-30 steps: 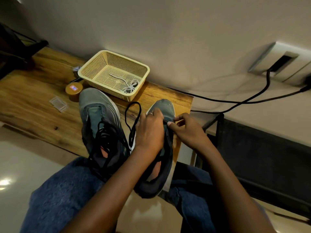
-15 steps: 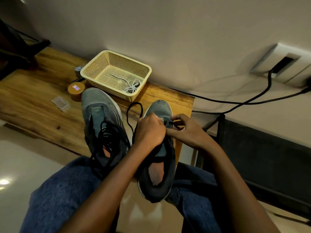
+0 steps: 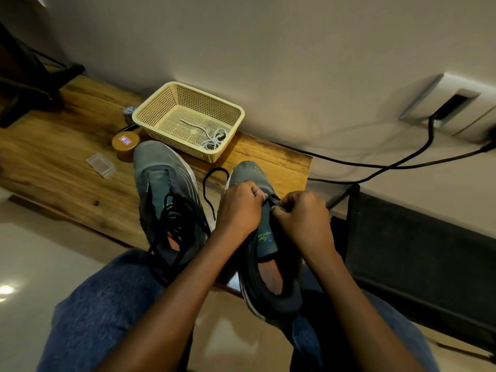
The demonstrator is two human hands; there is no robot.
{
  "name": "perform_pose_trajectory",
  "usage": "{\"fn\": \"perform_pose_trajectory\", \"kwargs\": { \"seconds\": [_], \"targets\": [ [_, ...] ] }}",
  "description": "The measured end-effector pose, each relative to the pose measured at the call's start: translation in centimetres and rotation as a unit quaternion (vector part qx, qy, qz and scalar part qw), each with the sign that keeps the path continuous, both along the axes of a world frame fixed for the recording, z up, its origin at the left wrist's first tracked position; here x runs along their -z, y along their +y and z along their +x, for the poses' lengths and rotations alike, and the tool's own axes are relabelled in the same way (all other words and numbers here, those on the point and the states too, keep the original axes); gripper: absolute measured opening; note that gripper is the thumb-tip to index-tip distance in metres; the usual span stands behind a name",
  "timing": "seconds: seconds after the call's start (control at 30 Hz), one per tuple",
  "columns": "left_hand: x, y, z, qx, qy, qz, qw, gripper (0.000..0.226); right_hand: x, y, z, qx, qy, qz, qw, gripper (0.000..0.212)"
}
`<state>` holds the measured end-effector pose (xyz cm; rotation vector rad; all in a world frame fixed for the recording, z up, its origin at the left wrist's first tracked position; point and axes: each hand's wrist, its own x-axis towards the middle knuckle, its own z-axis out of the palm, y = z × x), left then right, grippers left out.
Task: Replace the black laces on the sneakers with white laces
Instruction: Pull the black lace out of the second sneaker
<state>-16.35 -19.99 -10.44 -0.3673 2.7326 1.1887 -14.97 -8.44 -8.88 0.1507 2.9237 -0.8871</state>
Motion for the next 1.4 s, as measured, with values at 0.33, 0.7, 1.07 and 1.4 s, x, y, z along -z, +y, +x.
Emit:
{"fn": "perform_pose_trajectory", "kwargs": {
  "seconds": [0.33, 0.7, 1.07, 1.4],
  "targets": [
    [-0.6, -0.1, 0.1, 0.013, 0.010, 0.007, 1.000, 0.021, 0.2, 0.2, -0.5, 0.000, 0.016, 0.010, 1.000, 0.013],
    [-1.0, 0.0, -0.1, -0.009, -0.063, 0.031, 0.997, 0.030, 0.0, 0.2, -0.5, -0.008, 0.010, 0.003, 1.000, 0.013],
    [-0.6, 0.3, -0.4, -0.047, -0.071, 0.102, 0.991, 0.021, 0.0, 0.4, -0.5, 0.001, 0.008, -0.009, 1.000, 0.015],
    [-1.7, 0.1, 0.2, -0.061, 0.090, -0.057, 0.992, 0.009, -0.1, 0.4, -0.5, 0.009, 0.010, -0.005, 1.000, 0.016]
  ]
}}
